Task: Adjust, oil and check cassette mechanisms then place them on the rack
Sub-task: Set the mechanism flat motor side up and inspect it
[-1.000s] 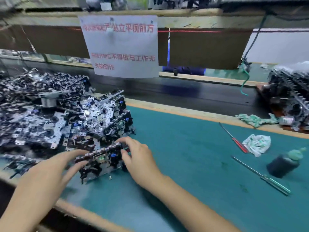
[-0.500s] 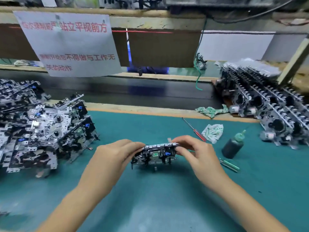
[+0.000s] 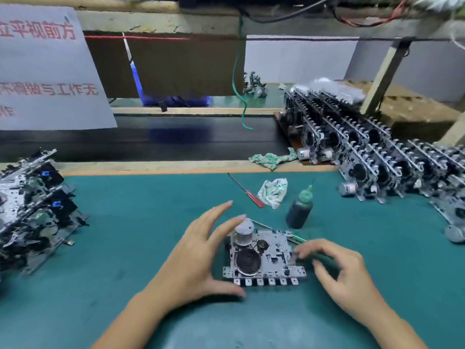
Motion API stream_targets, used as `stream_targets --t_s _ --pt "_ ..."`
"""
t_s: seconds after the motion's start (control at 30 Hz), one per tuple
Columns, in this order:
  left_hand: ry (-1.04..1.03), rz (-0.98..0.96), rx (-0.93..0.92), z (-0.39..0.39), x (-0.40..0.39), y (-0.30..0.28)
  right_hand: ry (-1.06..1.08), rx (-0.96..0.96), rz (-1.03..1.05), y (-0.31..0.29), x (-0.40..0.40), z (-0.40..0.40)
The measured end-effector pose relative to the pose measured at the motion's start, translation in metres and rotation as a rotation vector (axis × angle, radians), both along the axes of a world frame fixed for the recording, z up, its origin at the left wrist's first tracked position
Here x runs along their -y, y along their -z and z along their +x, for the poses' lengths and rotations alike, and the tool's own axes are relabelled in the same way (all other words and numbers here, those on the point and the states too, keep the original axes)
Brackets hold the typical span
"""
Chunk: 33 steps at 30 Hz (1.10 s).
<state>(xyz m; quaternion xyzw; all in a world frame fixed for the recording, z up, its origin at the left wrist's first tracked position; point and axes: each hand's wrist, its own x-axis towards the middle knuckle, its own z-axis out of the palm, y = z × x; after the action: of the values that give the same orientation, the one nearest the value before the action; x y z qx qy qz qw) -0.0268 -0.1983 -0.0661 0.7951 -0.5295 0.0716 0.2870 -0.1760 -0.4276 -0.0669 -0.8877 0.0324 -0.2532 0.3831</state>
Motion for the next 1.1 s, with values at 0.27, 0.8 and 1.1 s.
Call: stream_targets --t_s 0.27,0.8,1.1 --pt "0.043 0.074 -0.356 0.001 0.005 0.012 0.181 0.011 -0.024 0.008 0.005 0.006" --pt "0.014 0.104 -0.376 -0.007 0.007 0.007 0.163 -0.05 -0.053 0.013 0.005 0.006" --pt "0.025 0.152 -0.377 -0.007 0.006 0.01 0.168 -0.092 -0.052 0.011 0.005 0.006"
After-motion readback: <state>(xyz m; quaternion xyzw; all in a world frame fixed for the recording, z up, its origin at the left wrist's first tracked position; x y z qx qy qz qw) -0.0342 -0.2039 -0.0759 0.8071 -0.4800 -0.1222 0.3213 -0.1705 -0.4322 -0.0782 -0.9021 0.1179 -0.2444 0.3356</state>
